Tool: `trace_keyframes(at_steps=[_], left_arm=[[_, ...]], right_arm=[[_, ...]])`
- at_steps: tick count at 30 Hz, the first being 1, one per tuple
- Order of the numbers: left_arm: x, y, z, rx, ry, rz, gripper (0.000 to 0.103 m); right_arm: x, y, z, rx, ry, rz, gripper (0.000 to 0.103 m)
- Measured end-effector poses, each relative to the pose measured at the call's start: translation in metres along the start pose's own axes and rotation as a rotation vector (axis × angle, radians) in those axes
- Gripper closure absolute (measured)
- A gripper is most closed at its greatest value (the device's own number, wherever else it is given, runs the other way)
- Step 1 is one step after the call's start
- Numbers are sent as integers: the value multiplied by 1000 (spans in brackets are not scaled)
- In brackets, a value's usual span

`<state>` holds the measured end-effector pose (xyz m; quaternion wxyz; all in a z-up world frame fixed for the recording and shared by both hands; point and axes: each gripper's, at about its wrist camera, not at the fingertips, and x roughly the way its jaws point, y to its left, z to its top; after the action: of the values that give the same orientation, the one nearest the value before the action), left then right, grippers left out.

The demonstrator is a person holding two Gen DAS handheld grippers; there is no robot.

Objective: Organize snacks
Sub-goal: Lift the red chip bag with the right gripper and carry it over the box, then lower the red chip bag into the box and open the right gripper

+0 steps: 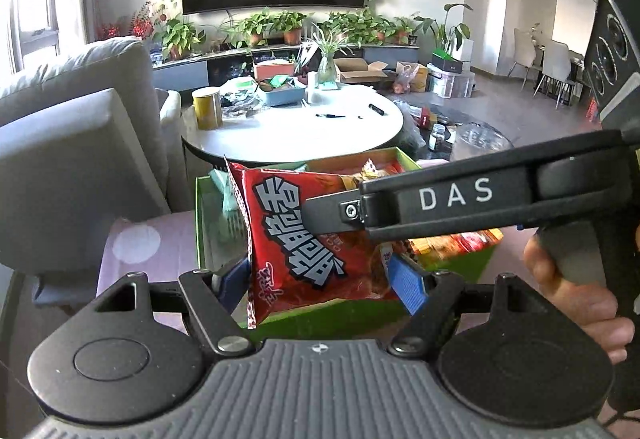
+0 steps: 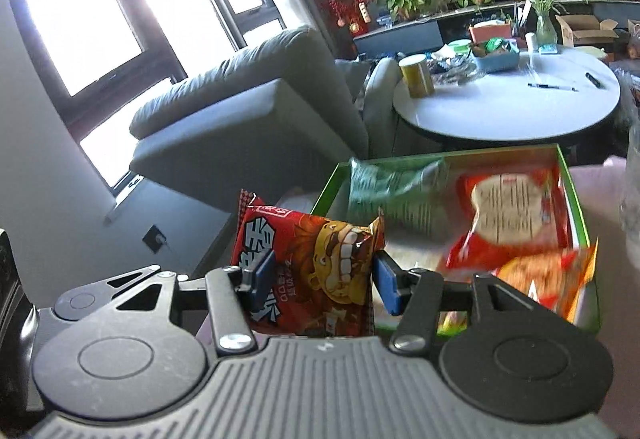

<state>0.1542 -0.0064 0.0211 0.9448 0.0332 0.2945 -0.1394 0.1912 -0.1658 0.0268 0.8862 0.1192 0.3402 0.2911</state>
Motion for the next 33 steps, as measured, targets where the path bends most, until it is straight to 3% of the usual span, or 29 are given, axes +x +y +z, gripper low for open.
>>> trace_keyframes(at_steps=[16,19,21,24,33], left_arm=[[50,22,-3,-55,87,23,32],[56,26,-8,-72,114,23,28],[56,28,-12,-80,123,44,24],[50,33,-17,-89,115,43,24],[23,28,-20,-97,73,63,17]], right_arm=[[55,-26,7,37,67,0,59],[62,-26,4,25,78,-5,58],[65,-26,1,15,79,-33,50],[61,-30,-3,12,54,-96,43],[25,-34,-5,35,17,-84,43]])
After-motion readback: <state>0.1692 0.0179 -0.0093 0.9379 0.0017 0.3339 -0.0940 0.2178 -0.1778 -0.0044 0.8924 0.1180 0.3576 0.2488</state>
